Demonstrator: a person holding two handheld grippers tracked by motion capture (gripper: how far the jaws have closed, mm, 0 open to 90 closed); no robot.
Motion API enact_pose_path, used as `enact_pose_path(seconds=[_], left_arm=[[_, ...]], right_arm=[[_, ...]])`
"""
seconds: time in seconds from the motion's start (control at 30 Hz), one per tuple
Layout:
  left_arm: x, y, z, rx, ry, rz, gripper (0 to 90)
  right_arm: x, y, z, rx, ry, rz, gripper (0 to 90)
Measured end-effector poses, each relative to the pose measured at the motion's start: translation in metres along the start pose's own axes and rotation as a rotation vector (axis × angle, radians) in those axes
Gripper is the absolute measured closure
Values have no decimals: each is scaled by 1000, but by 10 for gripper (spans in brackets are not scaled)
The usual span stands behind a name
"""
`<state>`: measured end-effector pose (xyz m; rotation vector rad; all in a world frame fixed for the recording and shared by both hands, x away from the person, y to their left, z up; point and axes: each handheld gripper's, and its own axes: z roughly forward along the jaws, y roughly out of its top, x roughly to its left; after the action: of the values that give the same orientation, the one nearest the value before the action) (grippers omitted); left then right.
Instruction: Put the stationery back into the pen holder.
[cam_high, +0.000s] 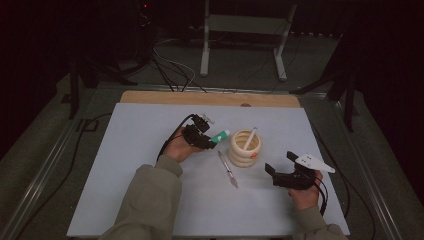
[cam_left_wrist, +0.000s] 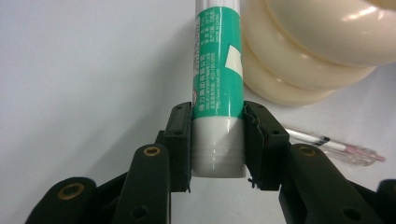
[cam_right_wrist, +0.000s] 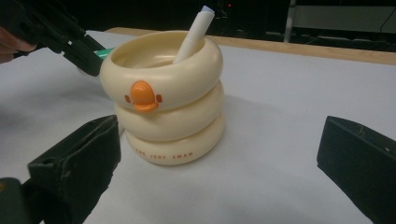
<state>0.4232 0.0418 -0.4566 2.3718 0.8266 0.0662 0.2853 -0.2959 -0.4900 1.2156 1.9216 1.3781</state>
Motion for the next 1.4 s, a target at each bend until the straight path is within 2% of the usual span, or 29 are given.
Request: enact_pose_path(seconds=[0.7,1.07,1.4], left_arm=[[-11,4,-17,-56,-11,-7,659],[-15,7,-22,-89,-39,-18,658],[-18,8,-22,-88,-51,-14,658]], right_arm=[[0,0,0,2,0,-1,3],[0,0,0,5,-2,-2,3],[0,0,0,7,-2,1,3]])
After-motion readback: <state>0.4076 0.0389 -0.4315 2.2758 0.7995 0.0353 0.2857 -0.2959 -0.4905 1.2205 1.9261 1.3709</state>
